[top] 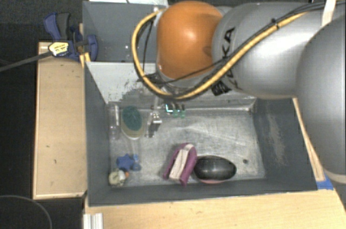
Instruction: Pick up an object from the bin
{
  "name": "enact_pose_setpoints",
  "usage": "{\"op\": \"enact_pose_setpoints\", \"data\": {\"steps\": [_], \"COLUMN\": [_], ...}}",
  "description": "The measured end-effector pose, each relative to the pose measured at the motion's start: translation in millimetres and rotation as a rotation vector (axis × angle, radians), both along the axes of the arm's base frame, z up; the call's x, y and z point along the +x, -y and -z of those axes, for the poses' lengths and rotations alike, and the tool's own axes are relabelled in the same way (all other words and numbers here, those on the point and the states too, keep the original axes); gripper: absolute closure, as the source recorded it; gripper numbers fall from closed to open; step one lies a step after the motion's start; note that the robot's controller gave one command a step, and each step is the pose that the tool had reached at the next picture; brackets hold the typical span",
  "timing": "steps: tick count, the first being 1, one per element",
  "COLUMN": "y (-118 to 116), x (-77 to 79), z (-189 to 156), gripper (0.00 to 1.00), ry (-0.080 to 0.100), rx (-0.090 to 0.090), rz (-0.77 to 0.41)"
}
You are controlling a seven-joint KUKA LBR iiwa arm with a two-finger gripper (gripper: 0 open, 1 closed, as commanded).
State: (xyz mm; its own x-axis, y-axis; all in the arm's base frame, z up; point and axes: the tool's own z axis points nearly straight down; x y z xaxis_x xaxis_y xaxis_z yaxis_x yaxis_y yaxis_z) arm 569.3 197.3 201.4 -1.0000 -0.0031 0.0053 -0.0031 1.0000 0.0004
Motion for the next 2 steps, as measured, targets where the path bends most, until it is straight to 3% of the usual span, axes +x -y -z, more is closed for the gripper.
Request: {"op": "enact_pose_setpoints", "data": {"steps": [1,2], "y": [-31.1,-44.6], "x": [-57.0,-74.7], "z": [117.4,125.7], "gripper": [0.00,0.00], "ry": [0.046,0.016], "rx": [0.015,0.004], "rz": [-0.178,-0.242]}}
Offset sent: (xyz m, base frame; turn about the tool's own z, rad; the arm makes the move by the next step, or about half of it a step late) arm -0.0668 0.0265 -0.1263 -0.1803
